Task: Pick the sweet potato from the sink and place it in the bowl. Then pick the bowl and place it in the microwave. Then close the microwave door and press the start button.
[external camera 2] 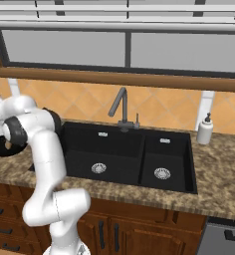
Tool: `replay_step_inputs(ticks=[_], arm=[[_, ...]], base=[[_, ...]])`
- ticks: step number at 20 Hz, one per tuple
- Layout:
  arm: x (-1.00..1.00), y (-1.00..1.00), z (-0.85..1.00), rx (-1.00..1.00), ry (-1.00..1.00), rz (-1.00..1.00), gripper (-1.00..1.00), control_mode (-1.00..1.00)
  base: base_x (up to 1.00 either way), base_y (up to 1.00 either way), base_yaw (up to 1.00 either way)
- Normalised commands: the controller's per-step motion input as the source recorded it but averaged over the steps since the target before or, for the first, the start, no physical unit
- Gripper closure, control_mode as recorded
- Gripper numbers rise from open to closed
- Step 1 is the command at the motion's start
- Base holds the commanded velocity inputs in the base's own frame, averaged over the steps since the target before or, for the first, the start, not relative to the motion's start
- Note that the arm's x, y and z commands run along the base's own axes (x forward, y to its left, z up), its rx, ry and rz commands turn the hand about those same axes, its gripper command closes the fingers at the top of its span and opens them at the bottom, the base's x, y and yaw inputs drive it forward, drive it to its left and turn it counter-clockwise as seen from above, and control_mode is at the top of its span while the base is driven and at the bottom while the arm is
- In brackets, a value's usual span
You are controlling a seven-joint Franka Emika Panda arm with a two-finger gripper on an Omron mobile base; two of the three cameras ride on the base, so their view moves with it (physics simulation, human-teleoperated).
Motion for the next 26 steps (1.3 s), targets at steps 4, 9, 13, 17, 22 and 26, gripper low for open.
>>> replay_step_inputs(ticks=[4, 9, 13, 17, 22, 26], arm=[[-0.13, -0.84, 0.07, 0.07, -0.02, -0.06, -1.00, -1.00], [0.04, -0.56, 0.14, 0.03, 0.02, -0.06, -1.00, -1.00], [0.15, -0.26, 0.10, 0.00, 0.08, -0.07, -1.00, -1.00], [0.18, -0.26, 0.00, 0.00, 0.03, -0.04, -1.00, -1.00], [0.41, 0.19, -0.04, 0.00, 0.01, -0.05, -1.00, -1.00], [0.39, 0.18, -0.12, 0.00, 0.00, -0.04, -1.00, -1.00]], base=[[0.00, 0.00, 0.00], [0.00, 0.00, 0.00], [0.00, 0.00, 0.00], [0.00, 0.00, 0.00], [0.00, 0.00, 0.00], [0.00, 0.00, 0.00]])
